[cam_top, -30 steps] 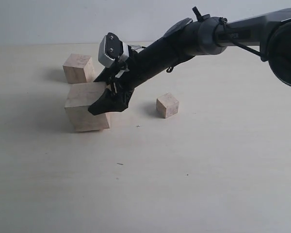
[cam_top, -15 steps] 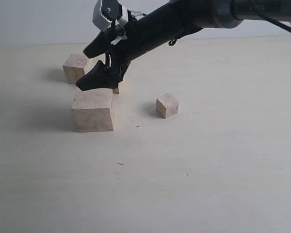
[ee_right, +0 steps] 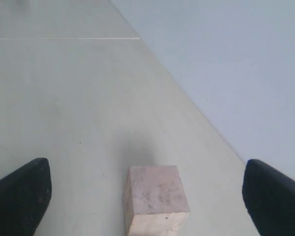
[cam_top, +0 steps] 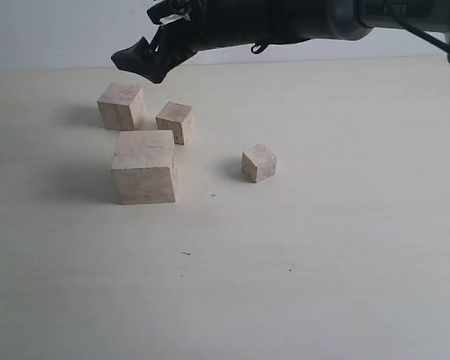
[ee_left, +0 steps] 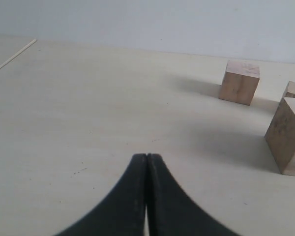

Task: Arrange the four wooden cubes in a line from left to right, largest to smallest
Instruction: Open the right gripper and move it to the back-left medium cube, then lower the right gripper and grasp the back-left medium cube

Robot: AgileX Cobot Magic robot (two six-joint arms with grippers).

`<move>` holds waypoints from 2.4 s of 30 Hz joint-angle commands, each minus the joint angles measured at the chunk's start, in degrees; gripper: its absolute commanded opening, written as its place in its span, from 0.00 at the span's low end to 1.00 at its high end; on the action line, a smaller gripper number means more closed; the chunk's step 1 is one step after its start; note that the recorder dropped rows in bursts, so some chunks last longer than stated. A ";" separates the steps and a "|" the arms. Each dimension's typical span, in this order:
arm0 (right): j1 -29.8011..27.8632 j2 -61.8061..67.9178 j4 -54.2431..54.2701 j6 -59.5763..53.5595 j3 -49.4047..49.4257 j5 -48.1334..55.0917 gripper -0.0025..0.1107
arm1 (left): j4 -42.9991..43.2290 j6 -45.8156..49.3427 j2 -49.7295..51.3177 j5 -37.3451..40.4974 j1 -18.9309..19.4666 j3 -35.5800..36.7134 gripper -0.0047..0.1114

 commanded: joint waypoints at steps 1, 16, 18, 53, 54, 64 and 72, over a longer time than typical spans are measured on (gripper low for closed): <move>-0.26 2.48 -2.75 4.88 -2.70 -0.82 0.90 | 0.15 -0.04 -0.33 -0.70 -0.43 0.00 0.04; -2.49 6.63 2.31 5.81 -7.07 4.62 0.90 | 0.15 -0.04 -0.33 -0.70 -0.43 0.00 0.04; -2.49 7.68 2.68 3.76 -7.07 3.89 0.90 | 0.15 -0.04 -0.33 -0.70 -0.43 0.00 0.04; -0.38 25.86 5.85 -0.63 -23.75 1.19 0.82 | 0.15 -0.04 -0.33 -0.70 -0.43 0.00 0.04; -0.66 25.86 5.85 -1.11 -23.75 1.06 0.82 | 0.15 -0.04 -0.33 -0.70 -0.43 0.00 0.04; -2.29 26.35 5.85 -1.31 -23.75 5.16 0.82 | 0.15 -0.04 -0.33 -0.70 -0.43 0.00 0.04; -2.19 27.88 6.95 -1.48 -24.28 7.21 0.82 | 0.15 -0.04 -0.33 -0.70 -0.43 0.00 0.04</move>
